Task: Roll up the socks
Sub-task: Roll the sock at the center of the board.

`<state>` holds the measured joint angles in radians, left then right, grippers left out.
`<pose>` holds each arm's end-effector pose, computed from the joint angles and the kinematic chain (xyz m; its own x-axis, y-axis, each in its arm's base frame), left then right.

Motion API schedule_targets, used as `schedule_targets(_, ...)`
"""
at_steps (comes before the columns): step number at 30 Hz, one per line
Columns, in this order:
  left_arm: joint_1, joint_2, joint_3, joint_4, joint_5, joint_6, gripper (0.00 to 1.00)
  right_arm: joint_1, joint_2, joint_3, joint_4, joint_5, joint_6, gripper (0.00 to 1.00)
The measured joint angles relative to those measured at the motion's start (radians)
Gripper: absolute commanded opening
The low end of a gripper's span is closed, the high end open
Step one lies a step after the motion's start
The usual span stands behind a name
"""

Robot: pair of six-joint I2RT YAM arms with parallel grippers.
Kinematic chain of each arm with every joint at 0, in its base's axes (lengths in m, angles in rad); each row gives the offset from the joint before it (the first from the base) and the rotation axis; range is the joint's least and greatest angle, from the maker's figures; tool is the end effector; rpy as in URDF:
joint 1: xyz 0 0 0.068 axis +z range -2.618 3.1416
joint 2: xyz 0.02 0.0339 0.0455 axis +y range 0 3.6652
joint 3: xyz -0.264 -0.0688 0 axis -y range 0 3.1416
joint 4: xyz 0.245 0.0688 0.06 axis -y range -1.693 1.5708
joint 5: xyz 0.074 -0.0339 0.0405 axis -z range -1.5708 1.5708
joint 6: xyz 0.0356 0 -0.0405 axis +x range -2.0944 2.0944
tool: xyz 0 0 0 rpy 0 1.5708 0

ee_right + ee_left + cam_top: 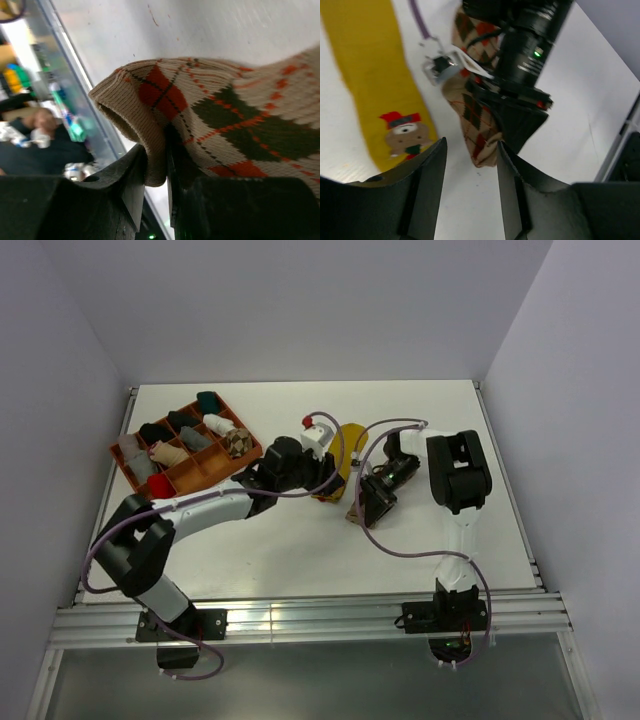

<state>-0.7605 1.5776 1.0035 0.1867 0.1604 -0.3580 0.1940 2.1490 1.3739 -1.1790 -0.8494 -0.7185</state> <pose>0.2577 -0.2531 0.2536 -0.5323 0.0290 -0.8460 0.6417 0.6656 -0.3809 0.3332 0.0927 0.1156 -0.7826 -0.5968 -0.1769 -0.4874 0.4109 0.7704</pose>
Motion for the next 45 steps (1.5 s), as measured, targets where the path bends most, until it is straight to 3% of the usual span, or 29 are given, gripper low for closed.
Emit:
schedule_targets(7,-0.042,0.098,-0.031,0.104,0.160,0.035,0.52,-0.032,0.040,0.011,-0.066,-0.032,0.000,0.29)
schedule_targets(14,-0.066,0.185,-0.032,0.145,0.229,0.077,0.54,-0.039,0.052,0.016,-0.076,-0.033,0.018,0.29)
schedule_targets(45,-0.120,0.350,0.003,0.203,0.174,0.181,0.54,-0.059,0.117,0.055,-0.141,-0.046,0.022,0.29)
